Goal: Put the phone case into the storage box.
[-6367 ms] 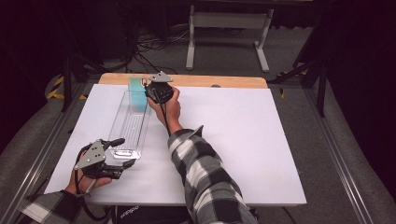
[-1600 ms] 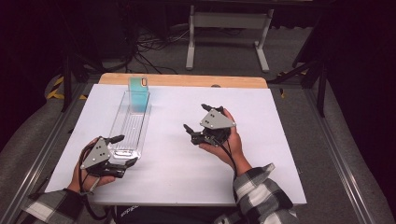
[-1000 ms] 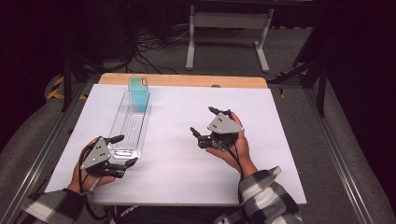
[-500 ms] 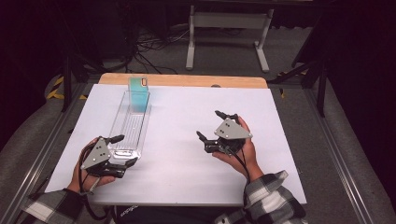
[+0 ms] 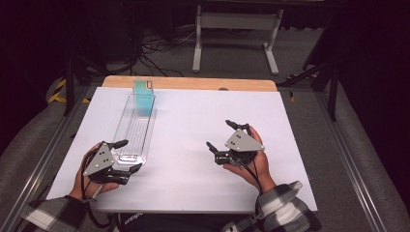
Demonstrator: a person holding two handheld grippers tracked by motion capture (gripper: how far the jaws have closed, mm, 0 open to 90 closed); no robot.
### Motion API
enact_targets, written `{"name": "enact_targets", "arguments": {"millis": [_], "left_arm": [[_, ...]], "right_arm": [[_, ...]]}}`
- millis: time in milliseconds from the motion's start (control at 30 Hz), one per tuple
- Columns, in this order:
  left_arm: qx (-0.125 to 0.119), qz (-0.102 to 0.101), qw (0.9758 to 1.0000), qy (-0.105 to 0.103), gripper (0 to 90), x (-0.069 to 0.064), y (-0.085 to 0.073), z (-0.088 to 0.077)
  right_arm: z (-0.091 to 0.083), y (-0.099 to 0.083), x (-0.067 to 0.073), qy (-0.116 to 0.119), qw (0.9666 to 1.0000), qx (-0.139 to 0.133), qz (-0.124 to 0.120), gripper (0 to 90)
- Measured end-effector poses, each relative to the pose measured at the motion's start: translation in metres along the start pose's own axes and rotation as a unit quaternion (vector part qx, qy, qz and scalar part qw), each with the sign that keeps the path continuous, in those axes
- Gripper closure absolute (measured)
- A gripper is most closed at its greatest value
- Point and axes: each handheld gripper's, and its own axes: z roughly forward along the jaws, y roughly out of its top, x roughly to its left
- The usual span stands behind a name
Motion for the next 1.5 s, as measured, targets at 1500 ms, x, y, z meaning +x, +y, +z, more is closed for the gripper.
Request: {"name": "enact_targets", "arguments": {"millis": [1500], "left_arm": [[-0.009, -0.003, 1.0, 0.0, 12.9, 0.0, 0.001, 0.0]], "right_arm": [[-0.035, -0.038, -0.002, -0.016, 0.9995, 0.026, 0.011, 12.1]]}}
